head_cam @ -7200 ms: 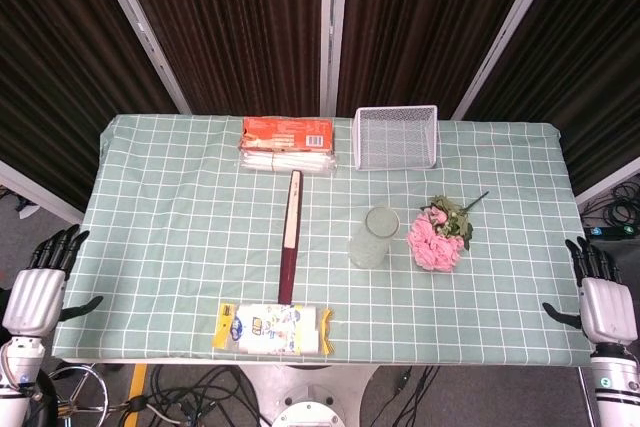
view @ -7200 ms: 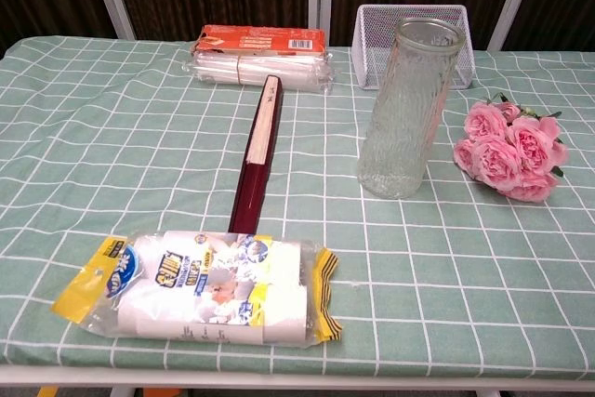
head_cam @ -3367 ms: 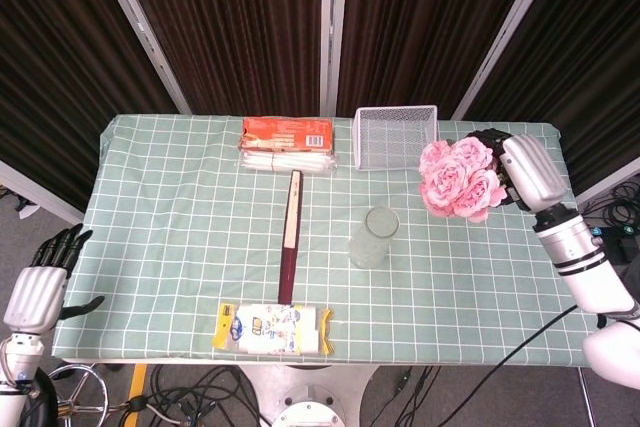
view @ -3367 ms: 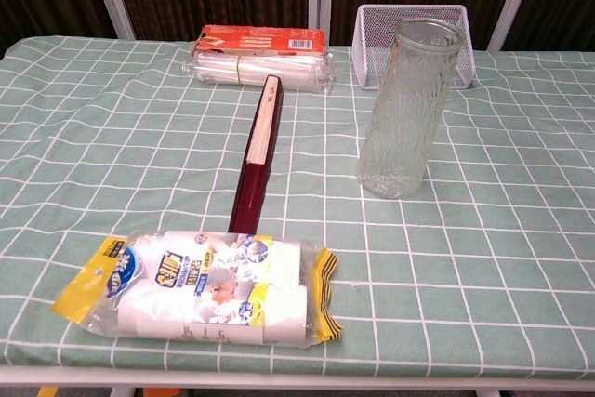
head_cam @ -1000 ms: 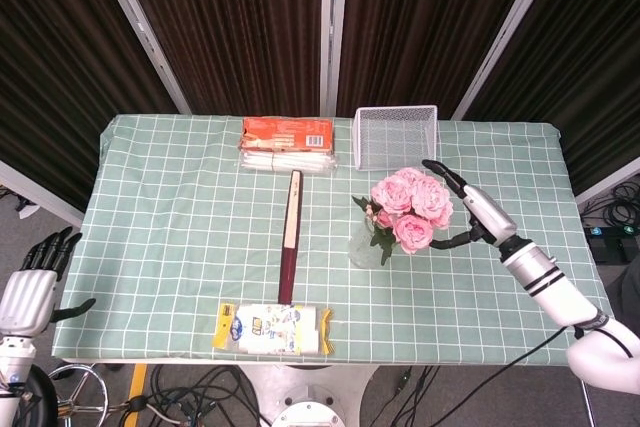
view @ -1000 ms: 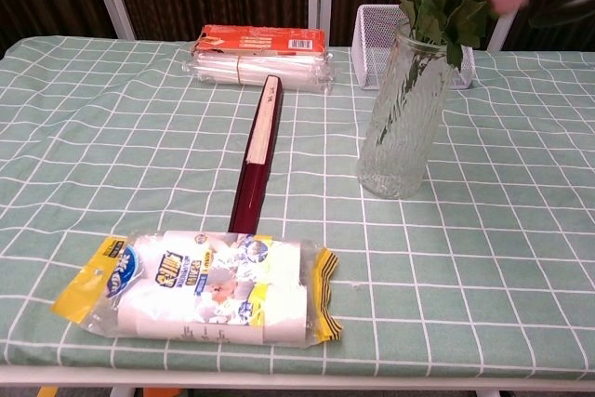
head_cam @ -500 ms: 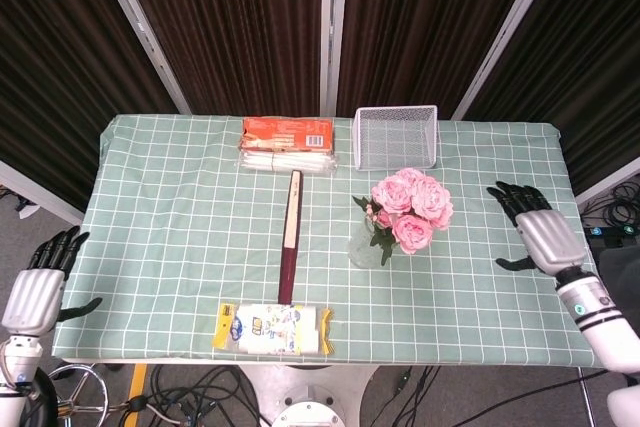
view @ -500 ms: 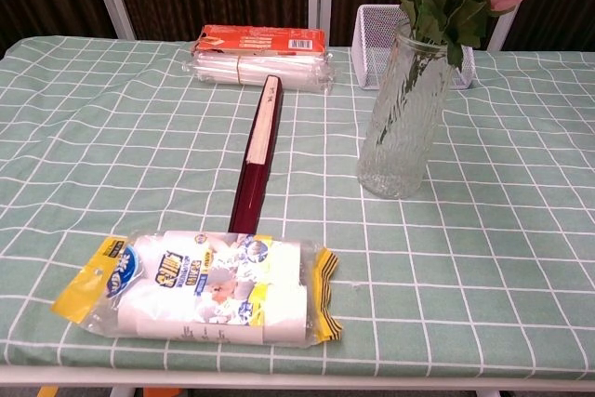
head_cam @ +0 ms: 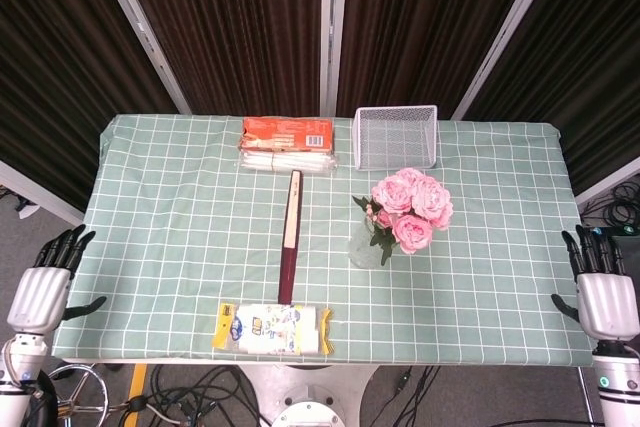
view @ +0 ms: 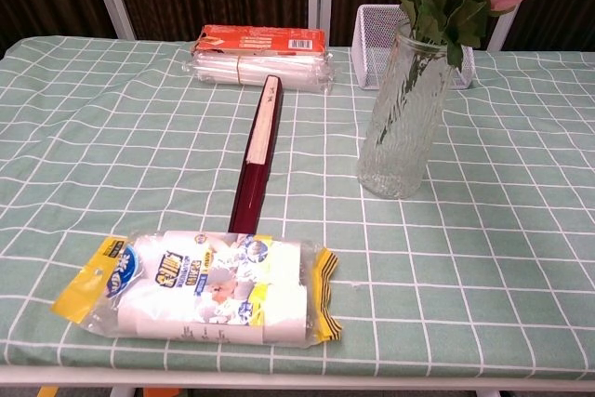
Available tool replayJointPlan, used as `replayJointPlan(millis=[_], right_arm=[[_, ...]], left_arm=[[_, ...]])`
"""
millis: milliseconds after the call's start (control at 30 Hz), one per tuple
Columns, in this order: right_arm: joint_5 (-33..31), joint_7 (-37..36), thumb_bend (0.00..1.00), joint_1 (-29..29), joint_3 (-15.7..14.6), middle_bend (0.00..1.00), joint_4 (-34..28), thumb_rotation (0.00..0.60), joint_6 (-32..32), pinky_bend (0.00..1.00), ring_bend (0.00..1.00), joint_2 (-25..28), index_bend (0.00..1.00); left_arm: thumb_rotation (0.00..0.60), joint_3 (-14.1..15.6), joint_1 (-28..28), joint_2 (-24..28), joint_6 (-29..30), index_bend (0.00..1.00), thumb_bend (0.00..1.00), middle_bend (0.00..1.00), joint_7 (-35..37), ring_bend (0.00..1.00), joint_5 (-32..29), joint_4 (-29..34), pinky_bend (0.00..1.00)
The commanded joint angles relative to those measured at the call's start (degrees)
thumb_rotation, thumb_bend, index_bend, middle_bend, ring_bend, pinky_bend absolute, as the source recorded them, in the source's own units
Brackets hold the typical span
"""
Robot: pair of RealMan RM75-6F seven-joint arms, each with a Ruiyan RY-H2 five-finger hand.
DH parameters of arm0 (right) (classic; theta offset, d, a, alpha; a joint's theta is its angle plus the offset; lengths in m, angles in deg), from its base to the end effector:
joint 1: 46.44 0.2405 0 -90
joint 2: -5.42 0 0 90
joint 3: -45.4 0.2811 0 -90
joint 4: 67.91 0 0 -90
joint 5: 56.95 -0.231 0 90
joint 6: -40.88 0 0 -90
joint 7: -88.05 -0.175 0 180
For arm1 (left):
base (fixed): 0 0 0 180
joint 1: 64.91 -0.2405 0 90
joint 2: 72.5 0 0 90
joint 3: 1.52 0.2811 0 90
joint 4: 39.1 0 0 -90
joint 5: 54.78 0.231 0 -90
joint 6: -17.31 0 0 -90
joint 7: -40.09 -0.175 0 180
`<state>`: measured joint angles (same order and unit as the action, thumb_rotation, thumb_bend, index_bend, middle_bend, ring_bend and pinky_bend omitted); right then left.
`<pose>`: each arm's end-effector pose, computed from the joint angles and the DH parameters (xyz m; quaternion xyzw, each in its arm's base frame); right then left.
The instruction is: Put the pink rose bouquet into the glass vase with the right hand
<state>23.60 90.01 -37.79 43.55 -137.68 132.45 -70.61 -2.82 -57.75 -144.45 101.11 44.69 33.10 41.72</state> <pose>-0.3952 -0.2280 0.1321 0.6067 -0.3000 0.3408 0.6526 -0.3607 0.2261 0.1121 -0.6149 -0.3883 -0.3949 0.5614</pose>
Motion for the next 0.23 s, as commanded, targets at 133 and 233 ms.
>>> replayJointPlan(millis=[133, 233], right_arm=[[2.6, -1.3, 0.00, -1.4, 1.2, 0.00, 0.4, 0.600, 0.8, 0.00, 0.00, -1.5, 0.00], [3.4, -1.0, 0.00, -1.5, 1.6, 0.00, -0.5, 0.600, 1.2, 0.00, 0.00, -1.2, 0.00]], left_arm=[[0.600, 0.0, -0.1, -0.4, 0.6, 0.07, 0.00, 0.00, 0.6, 0.00, 0.3, -0.7, 0.12], [0.600, -0.2, -0.1, -0.5, 1.4, 0.07, 0.00, 0.00, 0.7, 0.00, 0.8, -0.7, 0.12]])
